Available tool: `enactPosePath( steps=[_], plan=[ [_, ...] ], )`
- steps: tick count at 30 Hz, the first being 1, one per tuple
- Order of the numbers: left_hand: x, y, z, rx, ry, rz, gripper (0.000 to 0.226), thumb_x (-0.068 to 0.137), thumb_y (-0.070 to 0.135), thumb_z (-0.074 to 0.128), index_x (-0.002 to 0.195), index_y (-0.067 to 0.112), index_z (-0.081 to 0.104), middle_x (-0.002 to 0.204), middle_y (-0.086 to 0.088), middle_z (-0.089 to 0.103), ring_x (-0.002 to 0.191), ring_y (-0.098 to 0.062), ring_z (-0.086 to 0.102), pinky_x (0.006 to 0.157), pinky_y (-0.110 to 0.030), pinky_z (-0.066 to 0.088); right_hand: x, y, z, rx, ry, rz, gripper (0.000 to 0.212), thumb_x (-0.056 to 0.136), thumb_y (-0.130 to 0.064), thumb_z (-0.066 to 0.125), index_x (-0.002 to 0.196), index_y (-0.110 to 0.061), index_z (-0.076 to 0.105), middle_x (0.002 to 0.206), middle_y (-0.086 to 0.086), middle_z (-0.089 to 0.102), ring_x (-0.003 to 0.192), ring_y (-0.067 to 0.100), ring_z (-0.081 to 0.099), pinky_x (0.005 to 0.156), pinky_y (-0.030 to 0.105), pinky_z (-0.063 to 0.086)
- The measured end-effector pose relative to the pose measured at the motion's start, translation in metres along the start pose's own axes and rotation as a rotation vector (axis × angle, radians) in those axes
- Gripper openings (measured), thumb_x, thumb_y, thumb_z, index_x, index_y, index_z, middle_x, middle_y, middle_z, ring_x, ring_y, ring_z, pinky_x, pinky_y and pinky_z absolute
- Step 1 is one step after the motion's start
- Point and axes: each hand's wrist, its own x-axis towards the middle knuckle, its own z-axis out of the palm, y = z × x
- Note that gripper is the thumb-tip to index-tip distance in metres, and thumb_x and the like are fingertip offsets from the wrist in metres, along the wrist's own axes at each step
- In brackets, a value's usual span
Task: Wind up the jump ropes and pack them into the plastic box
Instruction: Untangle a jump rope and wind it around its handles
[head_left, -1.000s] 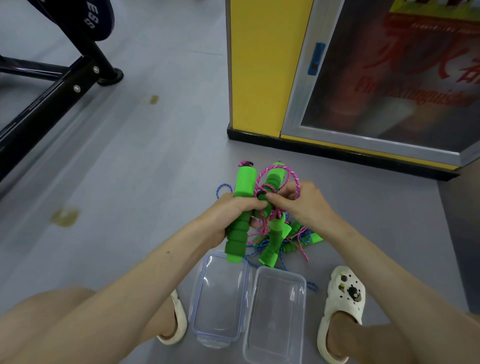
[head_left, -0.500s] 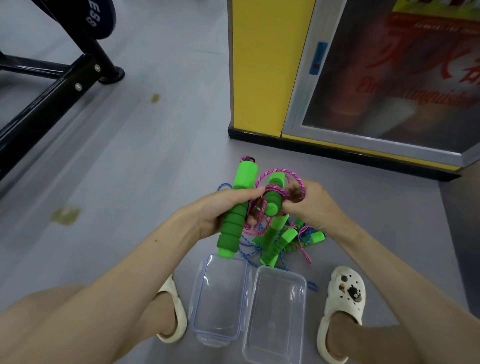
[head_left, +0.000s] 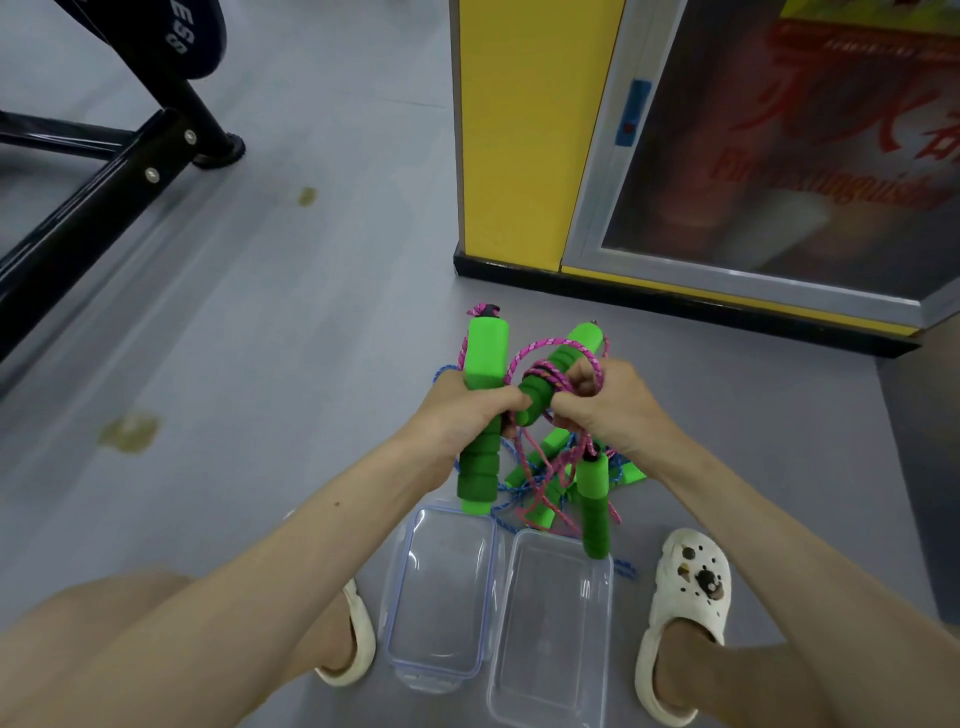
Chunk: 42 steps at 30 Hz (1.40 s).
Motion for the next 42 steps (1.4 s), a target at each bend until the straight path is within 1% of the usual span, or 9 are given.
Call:
enactPosePath(
  steps=[6,8,12,19,25,28,32,39,42],
  plan=[
    [-0.001,-0.009,0.008,-0.025,0.142,0.109,0.011,0.079,0.005,0.072,0.075,0.001,0.063,0.058,-0.006,0.056,0.044,-0.008,0.051,0.050,-0.016,0.046,-0.008,0.003,0.010,-0.198,0.064,-0.171,0.022,0.071,-0.008,0.065,0.060,-0.015,0.047,0.055,-0.001,0.045,0.049,0.006,0.034,0.049,0.019,0.032],
    [0.001,-0.011,0.006,0.019,0.186,0.149,0.017,0.076,0.010,0.075,0.071,0.000,0.061,0.058,-0.007,0.056,0.049,-0.012,0.052,0.054,-0.023,0.047,-0.011,0.005,0.014,-0.298,0.114,-0.225,0.021,0.069,-0.014,0.064,0.060,-0.016,0.046,0.055,0.001,0.047,0.050,0.011,0.039,0.050,0.029,0.036],
    [0.007,-0.011,0.007,0.362,0.275,0.269,0.025,0.068,0.025,0.077,0.062,0.013,0.055,0.058,0.001,0.056,0.057,-0.019,0.050,0.055,-0.032,0.039,-0.017,-0.002,0.027,-0.447,0.213,-0.322,0.014,0.068,-0.026,0.056,0.062,-0.019,0.045,0.050,-0.002,0.043,0.052,0.024,0.044,0.050,0.030,0.030],
    [0.008,-0.003,0.008,0.287,0.327,0.208,0.046,0.051,0.052,0.071,0.075,0.013,0.066,0.069,-0.004,0.069,0.069,-0.024,0.067,0.069,-0.045,0.056,-0.005,-0.011,0.024,-0.031,0.088,-0.124,0.009,0.082,-0.008,0.058,0.087,-0.015,0.063,0.082,0.010,0.065,0.079,0.028,0.061,0.071,0.039,0.049],
    [0.007,-0.004,0.013,0.223,0.346,0.198,0.049,0.050,0.053,0.073,0.076,0.011,0.065,0.069,-0.004,0.068,0.069,-0.025,0.066,0.068,-0.045,0.056,-0.005,-0.007,0.016,0.121,0.013,-0.024,0.017,0.084,-0.002,0.062,0.084,-0.019,0.063,0.099,0.009,0.059,0.085,0.013,0.059,0.068,0.014,0.047],
    [0.009,0.000,0.014,0.182,0.273,0.217,0.036,0.058,0.036,0.081,0.080,0.010,0.069,0.072,-0.005,0.069,0.070,-0.023,0.066,0.067,-0.039,0.056,-0.007,-0.010,0.013,0.293,-0.038,0.052,0.023,0.081,0.008,0.061,0.080,-0.015,0.063,0.079,0.006,0.063,0.072,0.016,0.059,0.063,0.019,0.049],
    [0.009,0.006,0.014,0.121,0.075,0.158,0.006,0.074,-0.001,0.070,0.078,-0.003,0.066,0.062,0.000,0.063,0.058,-0.010,0.057,0.059,-0.023,0.048,-0.007,-0.008,0.012,0.330,0.042,0.044,0.018,0.078,0.000,0.071,0.085,-0.012,0.059,0.086,0.009,0.066,0.076,0.015,0.065,0.071,0.023,0.055],
    [0.005,0.009,0.009,-0.182,-0.166,-0.067,0.019,0.084,0.004,0.064,0.102,-0.001,0.067,0.087,-0.012,0.069,0.068,-0.017,0.068,0.066,-0.023,0.056,0.002,-0.002,0.002,0.270,0.399,0.106,0.009,0.082,0.005,0.064,0.084,-0.001,0.057,0.091,0.021,0.065,0.089,0.032,0.066,0.080,0.050,0.055],
    [0.008,0.011,0.006,-0.451,-0.072,-0.172,0.007,0.087,0.010,0.061,0.089,0.003,0.061,0.076,-0.010,0.066,0.054,-0.015,0.066,0.053,-0.021,0.054,0.000,-0.003,0.000,0.330,0.388,0.042,0.020,0.084,0.013,0.056,0.078,-0.005,0.051,0.079,0.007,0.059,0.078,0.011,0.066,0.079,0.041,0.058]
  ],
)
